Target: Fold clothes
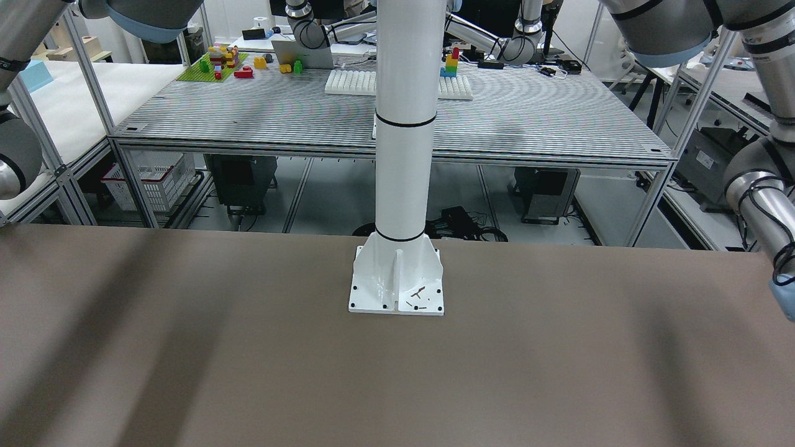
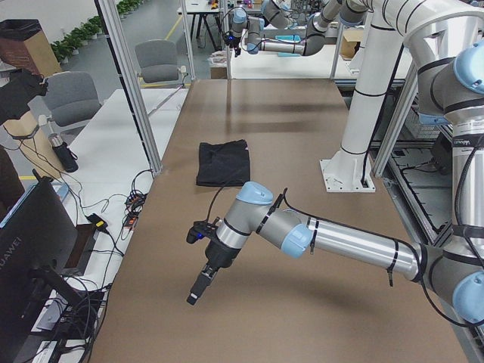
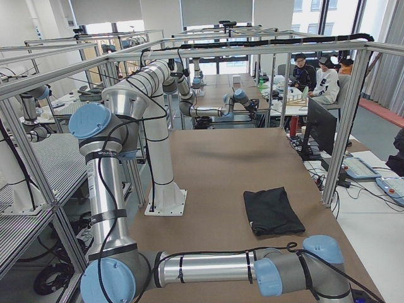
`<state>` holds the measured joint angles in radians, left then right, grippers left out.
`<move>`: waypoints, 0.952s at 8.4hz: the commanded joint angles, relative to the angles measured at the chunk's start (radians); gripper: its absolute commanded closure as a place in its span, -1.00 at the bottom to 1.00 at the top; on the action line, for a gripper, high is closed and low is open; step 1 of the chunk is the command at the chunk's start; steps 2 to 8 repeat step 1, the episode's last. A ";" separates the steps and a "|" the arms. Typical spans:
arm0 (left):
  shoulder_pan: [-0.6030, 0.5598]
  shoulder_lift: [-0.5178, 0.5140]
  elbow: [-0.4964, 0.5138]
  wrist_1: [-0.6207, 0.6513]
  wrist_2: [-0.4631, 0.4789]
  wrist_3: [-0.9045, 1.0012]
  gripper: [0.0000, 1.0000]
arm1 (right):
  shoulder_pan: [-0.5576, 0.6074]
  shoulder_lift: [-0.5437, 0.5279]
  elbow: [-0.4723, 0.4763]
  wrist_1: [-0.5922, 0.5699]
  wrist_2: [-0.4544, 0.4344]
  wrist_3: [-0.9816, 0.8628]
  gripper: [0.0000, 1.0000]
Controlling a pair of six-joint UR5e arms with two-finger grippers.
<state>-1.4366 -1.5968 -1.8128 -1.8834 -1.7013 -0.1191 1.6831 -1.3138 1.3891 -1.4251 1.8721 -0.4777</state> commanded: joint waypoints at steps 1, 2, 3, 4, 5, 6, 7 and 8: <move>-0.018 0.044 -0.017 0.001 0.056 -0.005 -0.89 | 0.003 -0.012 0.010 0.002 -0.019 0.001 -0.89; -0.018 0.044 -0.017 0.001 0.056 -0.005 -0.89 | 0.003 -0.012 0.010 0.002 -0.019 0.001 -0.89; -0.018 0.044 -0.017 0.001 0.056 -0.005 -0.89 | 0.003 -0.012 0.010 0.002 -0.019 0.001 -0.89; -0.018 0.044 -0.017 0.001 0.056 -0.005 -0.89 | 0.003 -0.012 0.010 0.002 -0.019 0.001 -0.89; -0.018 0.044 -0.017 0.001 0.056 -0.005 -0.89 | 0.003 -0.012 0.010 0.002 -0.019 0.001 -0.89; -0.018 0.044 -0.017 0.001 0.056 -0.005 -0.89 | 0.003 -0.012 0.010 0.002 -0.019 0.001 -0.89; -0.018 0.044 -0.017 0.001 0.056 -0.005 -0.89 | 0.003 -0.012 0.010 0.002 -0.019 0.001 -0.89; -0.018 0.044 -0.017 0.001 0.056 -0.005 -0.89 | 0.003 -0.012 0.010 0.002 -0.019 0.001 -0.89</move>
